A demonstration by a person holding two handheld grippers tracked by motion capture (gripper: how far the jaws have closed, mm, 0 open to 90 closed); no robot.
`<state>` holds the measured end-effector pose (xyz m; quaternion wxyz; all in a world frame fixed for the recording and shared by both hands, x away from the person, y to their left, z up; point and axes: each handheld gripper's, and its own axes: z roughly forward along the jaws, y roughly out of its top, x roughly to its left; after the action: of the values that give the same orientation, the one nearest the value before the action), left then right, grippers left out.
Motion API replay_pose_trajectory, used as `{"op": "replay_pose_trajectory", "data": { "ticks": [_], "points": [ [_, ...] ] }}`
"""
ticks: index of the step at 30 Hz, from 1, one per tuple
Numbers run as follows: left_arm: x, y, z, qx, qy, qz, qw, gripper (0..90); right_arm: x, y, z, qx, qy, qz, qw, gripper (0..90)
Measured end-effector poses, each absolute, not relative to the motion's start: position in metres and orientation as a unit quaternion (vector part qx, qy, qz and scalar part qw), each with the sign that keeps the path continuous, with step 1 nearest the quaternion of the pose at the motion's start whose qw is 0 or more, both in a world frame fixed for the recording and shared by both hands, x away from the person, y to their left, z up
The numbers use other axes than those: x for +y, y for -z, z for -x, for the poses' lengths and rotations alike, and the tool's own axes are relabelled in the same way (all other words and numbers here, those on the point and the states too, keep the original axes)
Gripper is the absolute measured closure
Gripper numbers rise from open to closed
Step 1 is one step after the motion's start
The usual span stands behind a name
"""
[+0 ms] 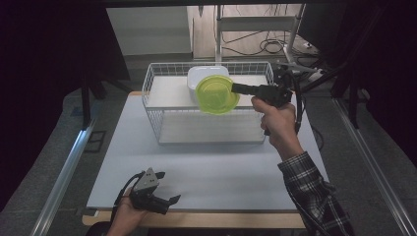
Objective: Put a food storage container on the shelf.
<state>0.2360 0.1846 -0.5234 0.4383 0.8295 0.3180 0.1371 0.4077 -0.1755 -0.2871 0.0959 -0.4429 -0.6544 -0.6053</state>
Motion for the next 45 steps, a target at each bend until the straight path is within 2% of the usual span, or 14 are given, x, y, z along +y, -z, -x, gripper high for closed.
{"op": "replay_pose_trajectory", "data": {
  "ticks": [15, 26, 35, 45],
  "points": [
    [0.184, 0.524, -0.236, 0.316, -0.133, -0.830, 0.440, 3.9, -0.147, 0.258, -0.441, -0.635, 0.617, 0.463, 0.043, 81.6],
    [0.184, 0.524, -0.236, 0.314, -0.131, -0.832, 0.439, 3.8, -0.131, 0.259, -0.467, -0.626, 0.606, 0.490, 0.013, 81.5],
    [0.183, 0.525, -0.236, 0.312, -0.128, -0.833, 0.438, 3.9, -0.128, 0.261, -0.473, -0.630, 0.592, 0.503, -0.009, 80.1],
    [0.182, 0.526, -0.236, 0.311, -0.126, -0.835, 0.436, 3.8, -0.119, 0.256, -0.479, -0.652, 0.549, 0.518, -0.073, 75.4]
  ]
}}
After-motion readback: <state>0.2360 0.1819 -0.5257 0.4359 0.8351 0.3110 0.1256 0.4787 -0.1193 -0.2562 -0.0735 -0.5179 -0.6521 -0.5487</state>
